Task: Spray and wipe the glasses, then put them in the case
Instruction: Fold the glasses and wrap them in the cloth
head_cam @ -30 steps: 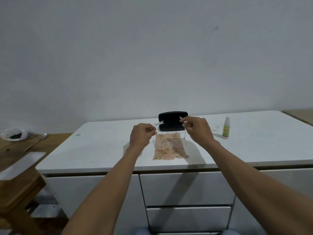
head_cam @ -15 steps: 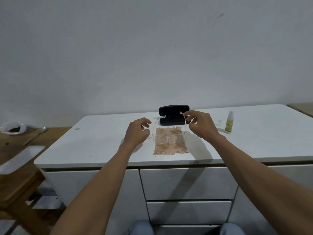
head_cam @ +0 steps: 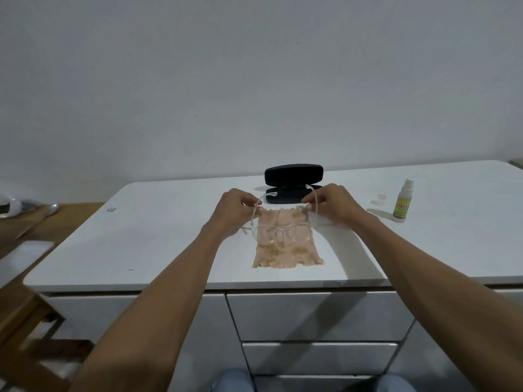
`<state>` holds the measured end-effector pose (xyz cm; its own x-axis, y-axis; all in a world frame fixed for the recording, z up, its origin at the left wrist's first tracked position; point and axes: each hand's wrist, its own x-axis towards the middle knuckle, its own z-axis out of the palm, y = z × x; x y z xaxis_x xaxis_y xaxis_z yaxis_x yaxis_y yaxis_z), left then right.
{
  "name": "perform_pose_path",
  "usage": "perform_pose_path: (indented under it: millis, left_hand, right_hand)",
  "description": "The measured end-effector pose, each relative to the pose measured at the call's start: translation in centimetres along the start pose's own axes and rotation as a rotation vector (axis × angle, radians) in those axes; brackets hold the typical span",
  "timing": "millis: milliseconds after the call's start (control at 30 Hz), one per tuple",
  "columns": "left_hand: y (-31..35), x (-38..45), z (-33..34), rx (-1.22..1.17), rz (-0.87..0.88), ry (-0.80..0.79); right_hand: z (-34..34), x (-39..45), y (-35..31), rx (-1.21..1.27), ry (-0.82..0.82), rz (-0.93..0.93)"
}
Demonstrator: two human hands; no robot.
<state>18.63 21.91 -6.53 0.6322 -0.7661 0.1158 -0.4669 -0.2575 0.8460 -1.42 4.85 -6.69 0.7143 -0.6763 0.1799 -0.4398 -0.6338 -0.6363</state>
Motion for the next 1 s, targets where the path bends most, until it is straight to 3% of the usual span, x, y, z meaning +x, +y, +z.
perform_pose_path:
  millis: [100, 200, 367, 567, 767, 1000]
  left_hand:
    - [-0.3, 1.3, 0.6, -0.020, -0.028, -0.052]
    - [-0.8, 2.0, 1.0, 0.130, 0.021, -0.070]
    - [-1.0, 1.9, 0.7, 0.170, 0.057, -0.120]
    - [1.4, 0.7, -0.8, -0.019, 0.048, -0.213]
    - [2.1, 0.1, -3.3, -0.045, -0.013, -0.334]
    - [3.2, -1.4, -3.2, -0.027, -0.092, -0.445]
  right_hand:
    - [0.3, 0.9, 0.0, -0.028, -0.052, -0.022]
    - [0.5, 1.3, -0.1, -0.061, -0.085, -0.025]
    - [0.6, 1.2, -0.5, 0.032, -0.092, 0.039]
    - [-1.1, 0.8, -1.0, 0.278, -0.126, 0.120]
    - [-2.6, -0.7, -1.1, 0.403, -0.304, 0.142]
    - [-3.0, -2.1, -1.9, 0.483, -0.400, 0.172]
